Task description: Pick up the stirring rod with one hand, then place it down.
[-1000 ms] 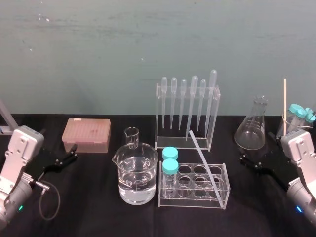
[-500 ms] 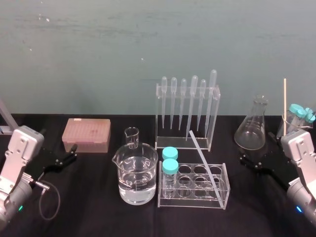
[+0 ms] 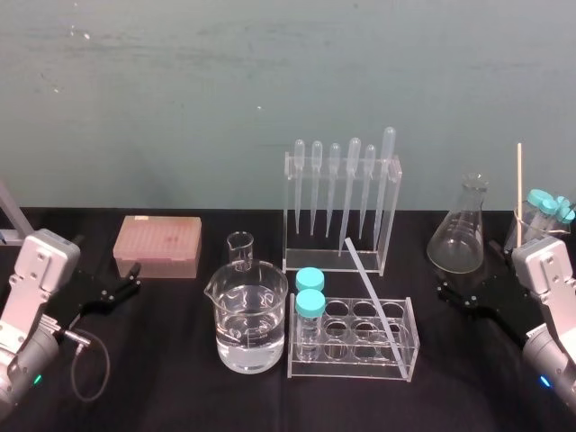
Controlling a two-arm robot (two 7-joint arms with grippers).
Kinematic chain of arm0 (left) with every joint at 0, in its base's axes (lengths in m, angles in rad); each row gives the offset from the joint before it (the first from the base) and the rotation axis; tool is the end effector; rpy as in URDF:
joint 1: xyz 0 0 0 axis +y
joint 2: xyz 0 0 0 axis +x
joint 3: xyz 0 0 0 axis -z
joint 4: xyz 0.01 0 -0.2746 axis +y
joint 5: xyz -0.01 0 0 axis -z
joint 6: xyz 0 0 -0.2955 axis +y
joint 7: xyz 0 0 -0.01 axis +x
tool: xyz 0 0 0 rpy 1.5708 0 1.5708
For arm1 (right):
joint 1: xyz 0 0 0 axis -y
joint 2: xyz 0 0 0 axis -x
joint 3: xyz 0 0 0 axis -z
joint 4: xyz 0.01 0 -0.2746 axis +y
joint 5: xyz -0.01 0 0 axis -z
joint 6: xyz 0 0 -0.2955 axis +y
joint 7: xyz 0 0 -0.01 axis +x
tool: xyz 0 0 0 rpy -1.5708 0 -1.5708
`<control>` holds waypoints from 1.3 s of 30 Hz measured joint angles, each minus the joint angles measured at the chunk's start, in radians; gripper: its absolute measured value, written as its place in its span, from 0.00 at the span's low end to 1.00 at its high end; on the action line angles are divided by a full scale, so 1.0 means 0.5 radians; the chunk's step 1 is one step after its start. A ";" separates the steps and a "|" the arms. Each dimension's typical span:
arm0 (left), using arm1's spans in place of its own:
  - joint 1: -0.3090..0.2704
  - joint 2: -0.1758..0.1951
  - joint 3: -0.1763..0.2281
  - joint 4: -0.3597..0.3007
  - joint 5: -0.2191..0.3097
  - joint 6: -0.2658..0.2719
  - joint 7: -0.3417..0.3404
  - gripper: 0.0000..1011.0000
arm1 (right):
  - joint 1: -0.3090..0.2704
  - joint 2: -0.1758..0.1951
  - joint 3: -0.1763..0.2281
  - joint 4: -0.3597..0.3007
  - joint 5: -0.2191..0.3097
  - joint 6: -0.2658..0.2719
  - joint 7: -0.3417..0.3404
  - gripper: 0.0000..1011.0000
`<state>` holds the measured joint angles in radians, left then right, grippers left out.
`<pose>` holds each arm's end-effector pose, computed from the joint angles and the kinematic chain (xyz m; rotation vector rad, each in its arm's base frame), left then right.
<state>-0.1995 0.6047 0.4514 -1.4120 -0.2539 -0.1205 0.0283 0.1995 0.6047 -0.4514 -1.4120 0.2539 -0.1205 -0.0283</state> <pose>0.3430 0.0774 -0.2873 0.3045 -0.2850 1.2480 0.3430 -0.0774 -0.2873 -0.3045 -0.2850 -1.2480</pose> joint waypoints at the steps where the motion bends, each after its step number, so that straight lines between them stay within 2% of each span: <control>1: 0.000 0.000 0.000 0.000 0.000 0.000 0.000 0.99 | 0.000 0.000 0.000 0.000 0.000 0.000 0.000 0.99; 14: 0.000 0.000 0.000 0.000 0.000 0.000 0.000 0.99 | -0.013 0.001 0.014 -0.015 -0.007 -0.010 0.004 0.99; 17: 0.000 0.000 0.000 0.000 0.000 0.000 0.000 0.99 | -0.039 0.009 0.038 -0.051 -0.012 -0.054 0.022 0.99; 20: 0.000 0.000 0.000 0.000 0.000 0.000 0.000 0.99 | -0.088 0.027 0.067 -0.127 -0.037 -0.162 0.046 0.99; 21: 0.000 0.000 0.000 0.000 0.000 0.000 0.000 0.99 | -0.088 0.027 0.067 -0.127 -0.037 -0.162 0.046 0.99; 25: 0.000 0.000 0.000 0.000 0.000 0.000 0.000 0.99 | -0.133 0.055 0.073 -0.226 -0.138 -0.330 0.064 0.99; 28: 0.000 0.000 0.000 0.000 0.000 0.000 0.000 0.99 | -0.136 0.062 0.063 -0.258 -0.184 -0.393 0.089 0.99; 31: 0.000 0.000 0.000 0.000 0.000 0.000 0.000 0.99 | -0.106 0.055 0.036 -0.268 -0.218 -0.471 0.172 0.99; 35: 0.000 0.000 0.000 0.000 0.000 0.000 0.000 0.99 | -0.055 0.028 0.000 -0.245 -0.216 -0.524 0.287 0.99; 36: 0.000 0.000 0.000 0.000 0.000 0.000 0.000 0.99 | -0.030 0.014 -0.013 -0.223 -0.190 -0.537 0.346 0.99; 37: 0.000 0.000 0.000 0.000 0.000 0.000 0.000 0.99 | -0.030 0.014 -0.013 -0.223 -0.190 -0.537 0.346 0.99; 39: 0.000 0.000 0.000 0.000 0.000 0.000 0.000 0.99 | 0.013 -0.014 -0.032 -0.180 -0.109 -0.542 0.455 0.99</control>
<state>-0.1995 0.6047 0.4514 -1.4120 -0.2539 -0.1205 0.0283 0.2059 0.5975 -0.4676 -1.5018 0.1995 -0.3914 0.1994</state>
